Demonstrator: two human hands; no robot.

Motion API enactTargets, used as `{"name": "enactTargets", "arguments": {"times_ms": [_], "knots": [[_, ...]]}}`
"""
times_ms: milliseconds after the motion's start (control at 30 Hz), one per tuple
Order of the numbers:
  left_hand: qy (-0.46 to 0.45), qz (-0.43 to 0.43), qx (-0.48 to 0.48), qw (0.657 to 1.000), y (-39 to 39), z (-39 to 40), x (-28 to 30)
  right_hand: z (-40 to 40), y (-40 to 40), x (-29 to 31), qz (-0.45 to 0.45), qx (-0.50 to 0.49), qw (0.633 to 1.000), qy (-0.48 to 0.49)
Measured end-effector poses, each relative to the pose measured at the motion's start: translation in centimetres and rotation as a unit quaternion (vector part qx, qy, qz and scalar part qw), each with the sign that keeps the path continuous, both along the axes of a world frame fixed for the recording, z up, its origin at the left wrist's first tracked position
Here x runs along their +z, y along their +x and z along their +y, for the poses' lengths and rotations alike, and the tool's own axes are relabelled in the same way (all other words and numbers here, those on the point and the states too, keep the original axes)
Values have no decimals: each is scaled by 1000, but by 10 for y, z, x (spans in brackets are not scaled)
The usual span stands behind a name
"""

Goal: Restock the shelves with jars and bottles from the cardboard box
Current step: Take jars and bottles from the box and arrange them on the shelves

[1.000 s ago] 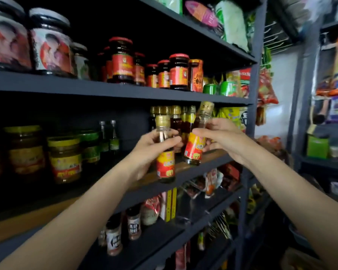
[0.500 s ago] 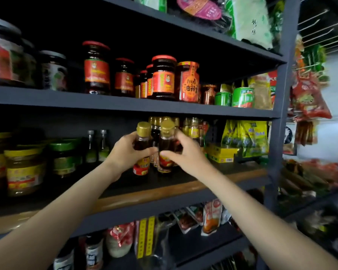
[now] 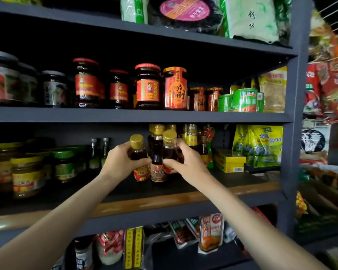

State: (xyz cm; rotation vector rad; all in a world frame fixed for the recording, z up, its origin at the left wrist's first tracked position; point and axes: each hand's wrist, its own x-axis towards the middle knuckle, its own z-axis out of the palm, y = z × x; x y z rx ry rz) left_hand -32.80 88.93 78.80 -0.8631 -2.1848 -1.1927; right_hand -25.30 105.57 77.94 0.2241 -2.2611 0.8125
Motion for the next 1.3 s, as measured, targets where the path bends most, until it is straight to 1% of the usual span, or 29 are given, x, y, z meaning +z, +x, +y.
{"name": "enactTargets", "arguments": {"times_ms": [100, 233, 333, 400, 467, 500, 567, 700, 833, 933, 967, 1067, 1167, 1300], "knots": [[-13, 27, 9, 1000, 5, 8, -1, 14, 2, -2, 8, -10, 1000, -2], [-32, 64, 3, 997, 13, 22, -5, 34, 4, -7, 16, -20, 999, -37], [-39, 70, -2, 997, 14, 31, -8, 52, 2, -13, 10, -58, 996, -66], [-32, 67, -1, 997, 14, 37, -9, 66, 1, -17, 22, -103, 989, -104], [-27, 64, 3, 998, 14, 42, -11, 80, 3, -19, 57, -145, 976, -154], [-27, 63, 2, 998, 14, 45, -11, 87, 3, -20, 75, -160, 969, -175], [-25, 57, -9, 998, 13, 51, -13, 102, 3, -22, 78, -170, 959, -214], [-22, 49, -32, 998, 11, 66, -19, 127, -6, -25, 44, -121, 942, -310], [-23, 40, -47, 998, 5, 81, -21, 136, -11, -23, -23, -72, 940, -333], [-24, 39, -54, 997, 1, 86, -21, 138, -12, -24, -61, -31, 929, -363], [-21, 38, -53, 998, -1, 87, -21, 138, -14, -25, -70, -22, 928, -366], [-17, 27, -52, 998, -5, 92, -20, 138, -20, -21, -106, -25, 936, -336], [-9, 10, -55, 998, -10, 99, -16, 145, -28, -12, -135, -31, 930, -339], [-13, -1, -65, 998, -16, 112, -11, 163, -42, -10, -155, -33, 930, -332]]}}
